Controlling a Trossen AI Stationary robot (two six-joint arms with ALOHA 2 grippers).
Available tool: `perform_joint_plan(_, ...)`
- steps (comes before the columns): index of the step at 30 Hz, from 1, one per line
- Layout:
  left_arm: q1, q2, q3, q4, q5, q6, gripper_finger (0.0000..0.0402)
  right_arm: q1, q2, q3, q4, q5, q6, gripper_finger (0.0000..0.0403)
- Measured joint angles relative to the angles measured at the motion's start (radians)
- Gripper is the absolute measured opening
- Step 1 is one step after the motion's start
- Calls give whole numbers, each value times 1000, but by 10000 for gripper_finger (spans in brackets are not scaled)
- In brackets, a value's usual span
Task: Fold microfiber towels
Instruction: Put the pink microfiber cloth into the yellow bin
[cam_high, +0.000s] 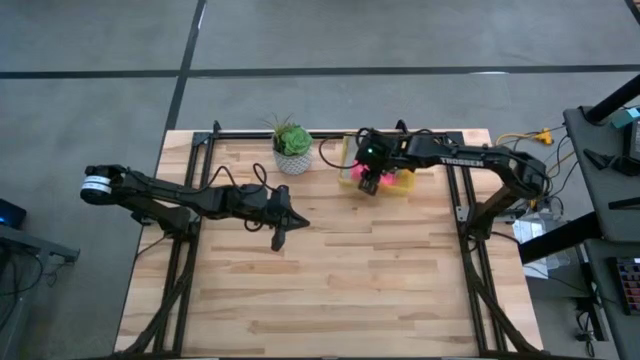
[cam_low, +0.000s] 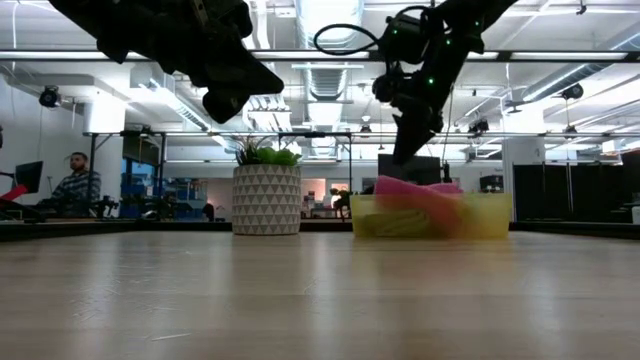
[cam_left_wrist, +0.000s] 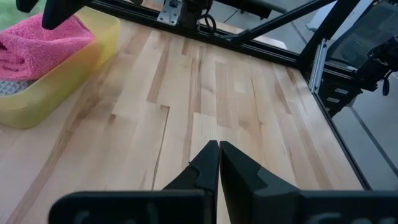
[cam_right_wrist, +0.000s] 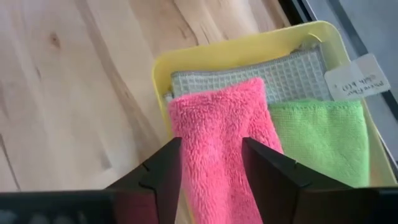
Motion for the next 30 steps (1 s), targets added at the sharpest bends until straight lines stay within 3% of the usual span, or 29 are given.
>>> perform_joint_plan(6, 0, 0, 0, 2, -2, 3, 0, -21, 4, 21, -27, -35, -22, 147)
perform_joint_plan(13, -1, 0, -1, 2, -3, -32, 0, -73, 105, 17, -26, -116, -23, 21)
perform_joint_plan(20, -2, 0, -1, 2, -3, -76, 0, -71, 182, 18, -2, -134, -20, 9)
perform_joint_plan(30, -6, 0, -2, 0, -4, -76, 0, -111, 42, 29, -131, -97, 94, 8)
